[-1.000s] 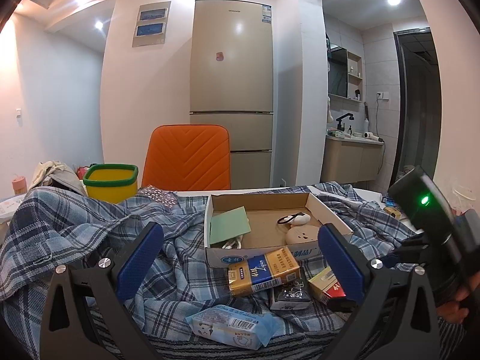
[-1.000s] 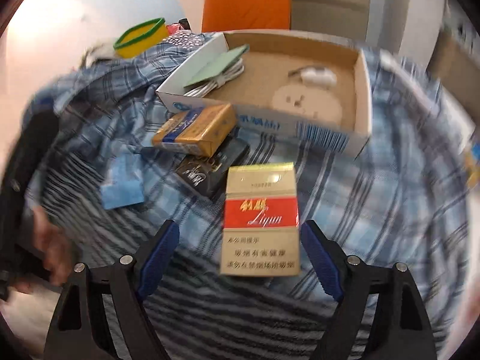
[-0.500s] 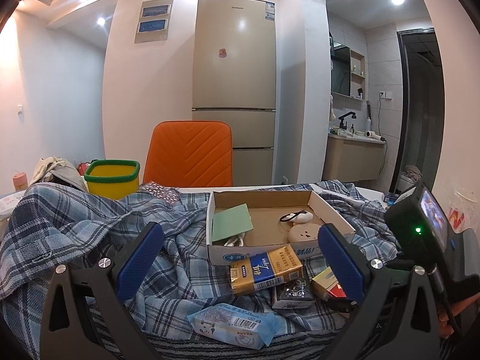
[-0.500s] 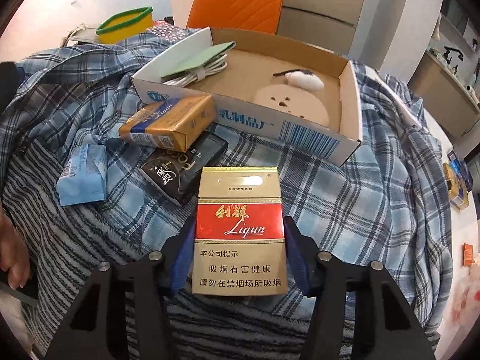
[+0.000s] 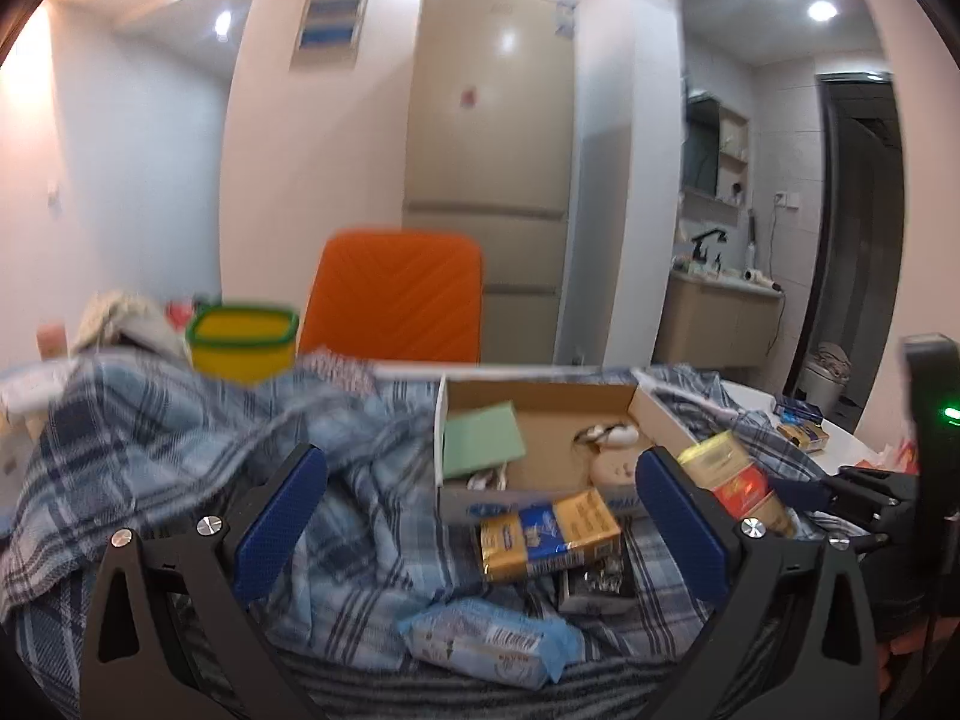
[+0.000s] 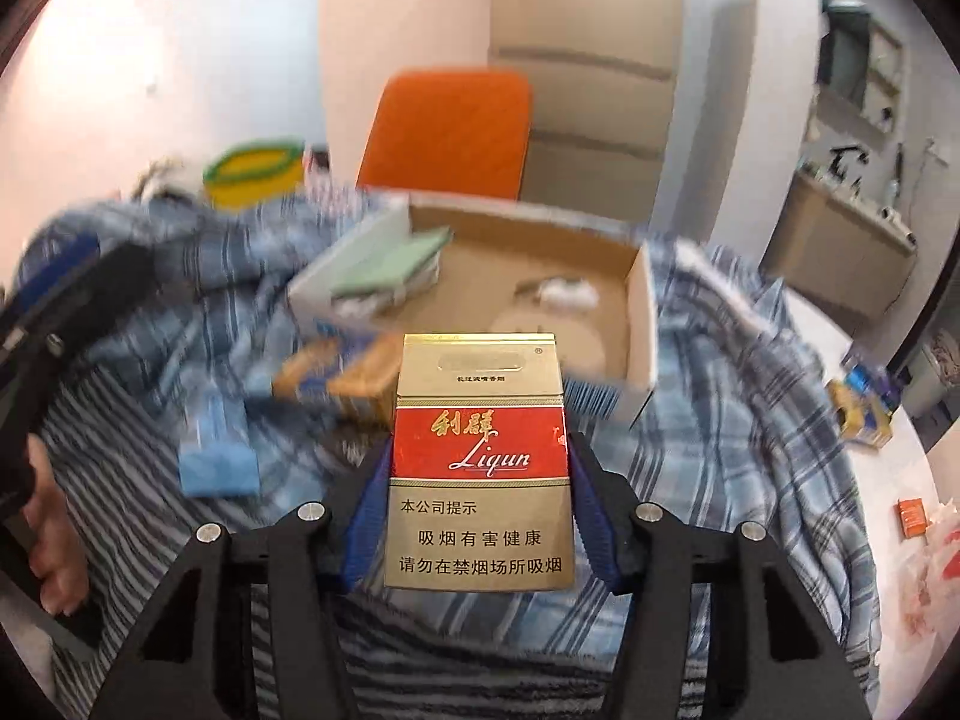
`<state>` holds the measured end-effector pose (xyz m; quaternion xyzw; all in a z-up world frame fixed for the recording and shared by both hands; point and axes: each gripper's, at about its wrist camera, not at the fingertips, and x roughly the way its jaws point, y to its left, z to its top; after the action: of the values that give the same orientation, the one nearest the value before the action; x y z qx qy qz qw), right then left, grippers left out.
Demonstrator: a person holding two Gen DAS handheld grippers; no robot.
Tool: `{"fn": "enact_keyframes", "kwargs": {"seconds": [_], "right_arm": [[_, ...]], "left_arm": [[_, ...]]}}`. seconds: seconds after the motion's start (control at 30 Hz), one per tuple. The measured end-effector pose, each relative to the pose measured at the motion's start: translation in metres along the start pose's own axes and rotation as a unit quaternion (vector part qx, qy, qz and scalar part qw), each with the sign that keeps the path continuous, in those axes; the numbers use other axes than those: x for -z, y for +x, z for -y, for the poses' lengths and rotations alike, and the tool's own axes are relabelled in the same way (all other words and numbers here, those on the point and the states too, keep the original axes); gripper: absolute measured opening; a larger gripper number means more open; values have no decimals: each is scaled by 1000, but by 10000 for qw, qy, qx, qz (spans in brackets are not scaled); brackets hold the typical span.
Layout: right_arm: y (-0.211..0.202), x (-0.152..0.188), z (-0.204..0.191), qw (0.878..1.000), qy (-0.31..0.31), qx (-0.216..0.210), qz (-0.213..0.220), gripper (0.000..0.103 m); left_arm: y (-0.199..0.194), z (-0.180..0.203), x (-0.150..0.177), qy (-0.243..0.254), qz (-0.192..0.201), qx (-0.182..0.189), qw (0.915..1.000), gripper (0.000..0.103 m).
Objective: Organize soft objects
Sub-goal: 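Lift the Liqun pack with the right gripper while the left grasps the blue wipes packet, then carry the Liqun pack and wipes packet up over the box with both grippers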
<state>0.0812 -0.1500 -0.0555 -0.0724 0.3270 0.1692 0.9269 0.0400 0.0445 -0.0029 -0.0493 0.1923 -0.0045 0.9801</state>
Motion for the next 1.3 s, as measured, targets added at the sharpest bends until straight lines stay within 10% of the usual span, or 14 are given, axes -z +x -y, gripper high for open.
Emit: {"fn": "enact_keyframes", "kwargs": {"seconds": [0.27,0.63,1.03,1.3], "right_arm": [[-12,0,6,9990,187,-34,413,58],[-8,4,17,9981,423,-267,353,58],[-13,5,12,9982,338,-242,431,58],[-8,5,11,9987,310,-268,319,58]], "left_arm": [[30,-6,2,-37,-1620,-215,9865,103],[60,-10,19,-332,-2634,74,9641,102],[99,-16,42,-513,-3346,-95,9409,90],[91,-15,44,-464,-3224,82,9454,68]]}}
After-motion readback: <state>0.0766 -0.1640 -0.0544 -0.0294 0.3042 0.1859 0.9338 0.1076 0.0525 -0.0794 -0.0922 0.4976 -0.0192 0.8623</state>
